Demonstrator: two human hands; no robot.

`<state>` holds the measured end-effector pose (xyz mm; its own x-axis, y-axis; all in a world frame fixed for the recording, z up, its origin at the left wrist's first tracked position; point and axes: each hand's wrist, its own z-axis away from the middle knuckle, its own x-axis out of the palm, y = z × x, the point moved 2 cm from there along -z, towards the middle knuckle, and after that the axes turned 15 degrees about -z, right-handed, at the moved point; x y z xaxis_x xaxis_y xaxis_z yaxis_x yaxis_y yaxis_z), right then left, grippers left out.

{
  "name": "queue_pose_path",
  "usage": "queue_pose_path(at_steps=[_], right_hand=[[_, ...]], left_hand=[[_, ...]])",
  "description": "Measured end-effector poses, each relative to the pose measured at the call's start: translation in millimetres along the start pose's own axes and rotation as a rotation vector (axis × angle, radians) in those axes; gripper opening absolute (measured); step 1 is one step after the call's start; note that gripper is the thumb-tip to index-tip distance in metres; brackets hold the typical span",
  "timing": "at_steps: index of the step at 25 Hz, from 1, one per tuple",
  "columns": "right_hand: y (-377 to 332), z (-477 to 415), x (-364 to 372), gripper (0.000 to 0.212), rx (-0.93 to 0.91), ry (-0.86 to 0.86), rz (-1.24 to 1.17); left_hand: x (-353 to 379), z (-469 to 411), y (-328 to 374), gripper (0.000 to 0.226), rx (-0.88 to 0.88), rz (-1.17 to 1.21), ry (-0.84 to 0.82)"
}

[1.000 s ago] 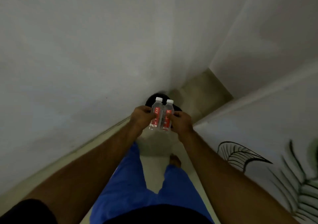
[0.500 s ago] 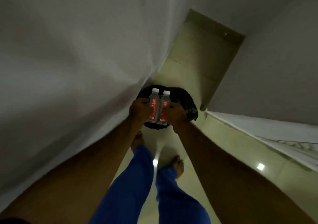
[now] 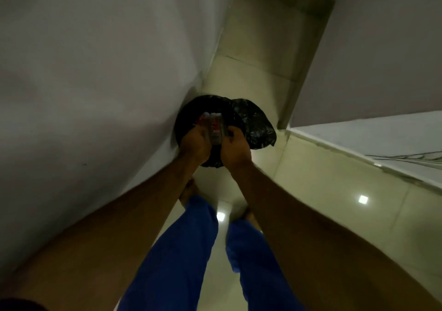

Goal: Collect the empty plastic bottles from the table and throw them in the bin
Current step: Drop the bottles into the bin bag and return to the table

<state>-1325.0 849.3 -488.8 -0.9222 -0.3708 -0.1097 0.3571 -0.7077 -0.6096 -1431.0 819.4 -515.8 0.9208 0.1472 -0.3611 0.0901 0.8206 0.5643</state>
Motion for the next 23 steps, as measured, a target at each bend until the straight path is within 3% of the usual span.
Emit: queue_pose_path(at_steps=[4, 10, 16, 23], right_hand=[[-44.1, 88.5, -29.5, 0.012, -0.019, 0.051, -0.184], [-123.5, 251.6, -109.5, 0.009, -0.080, 0.235, -0.504], [-118.2, 470.8, -206.1, 0.017, -0.219, 0.563, -0.817], [13.1, 715.8, -260.6, 0.016, -0.325, 1.079, -1.114]], left_hand=[[-30.7, 101.8, 58.1, 0.035, 0.030, -0.382, 0.127], [-41.3, 267.1, 169.0, 0.033, 0.213, -0.358, 0.023], [6.4, 452.0, 247.0, 0.024, 0.623, -0.444, -0.299], [93.2, 693.3, 231.9, 0.026, 1.002, -0.647, -0.794]])
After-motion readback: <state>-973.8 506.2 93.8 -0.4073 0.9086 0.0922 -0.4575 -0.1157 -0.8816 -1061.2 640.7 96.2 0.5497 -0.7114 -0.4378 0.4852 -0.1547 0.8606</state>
